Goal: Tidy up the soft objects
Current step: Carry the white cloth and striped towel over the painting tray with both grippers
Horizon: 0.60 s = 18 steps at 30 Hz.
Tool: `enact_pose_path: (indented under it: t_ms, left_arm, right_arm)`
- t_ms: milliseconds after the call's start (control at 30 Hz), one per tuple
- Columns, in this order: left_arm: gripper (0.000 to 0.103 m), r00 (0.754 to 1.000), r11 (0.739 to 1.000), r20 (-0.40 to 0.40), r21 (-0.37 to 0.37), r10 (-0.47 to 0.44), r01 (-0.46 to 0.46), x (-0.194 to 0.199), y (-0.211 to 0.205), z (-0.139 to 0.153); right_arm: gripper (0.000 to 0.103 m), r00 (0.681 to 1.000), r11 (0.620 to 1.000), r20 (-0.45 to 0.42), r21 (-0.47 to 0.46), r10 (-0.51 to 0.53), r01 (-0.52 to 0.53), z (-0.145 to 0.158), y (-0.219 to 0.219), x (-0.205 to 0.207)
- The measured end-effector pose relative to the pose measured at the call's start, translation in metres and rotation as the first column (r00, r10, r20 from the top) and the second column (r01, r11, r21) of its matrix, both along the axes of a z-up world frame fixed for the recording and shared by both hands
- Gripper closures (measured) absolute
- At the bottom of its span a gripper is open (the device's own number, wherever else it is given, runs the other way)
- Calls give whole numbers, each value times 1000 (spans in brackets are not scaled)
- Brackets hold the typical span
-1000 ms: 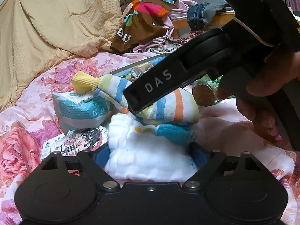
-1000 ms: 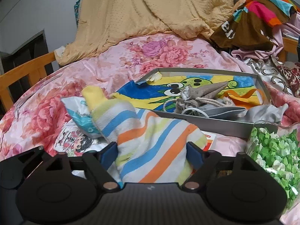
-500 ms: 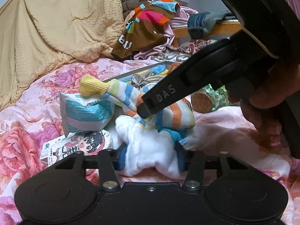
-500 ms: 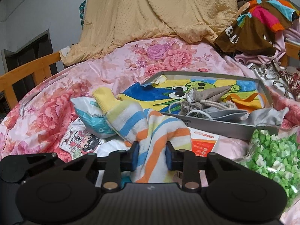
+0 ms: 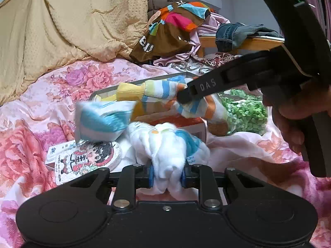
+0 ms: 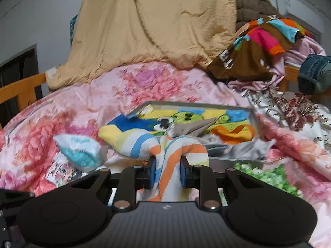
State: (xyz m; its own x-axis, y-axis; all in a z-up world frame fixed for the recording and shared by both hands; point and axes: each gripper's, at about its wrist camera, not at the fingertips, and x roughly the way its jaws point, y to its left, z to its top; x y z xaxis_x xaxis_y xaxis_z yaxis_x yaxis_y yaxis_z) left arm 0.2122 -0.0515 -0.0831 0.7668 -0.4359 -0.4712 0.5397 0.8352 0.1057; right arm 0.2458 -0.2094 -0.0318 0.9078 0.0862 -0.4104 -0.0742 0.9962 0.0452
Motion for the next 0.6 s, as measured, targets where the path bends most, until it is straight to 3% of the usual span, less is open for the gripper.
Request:
enact_pose_path:
  t_ms: [100,333,600]
  left_arm:
    - [79,1000,1000,-8,-11,-5,5,-7,-4,7]
    - [79,998,987,-58,-157,18,-27,-30,1,29]
    - [79,997,980,1,-187,75,-74,-39,8,68]
  right_arm:
    - [77,999,1000,31,15,-7,6,10,-7,-8]
    - [77,995,999,99,39,-8,4,31,-20,-31]
    - [77,985,997,167,75,-48,36,56,-40,-46]
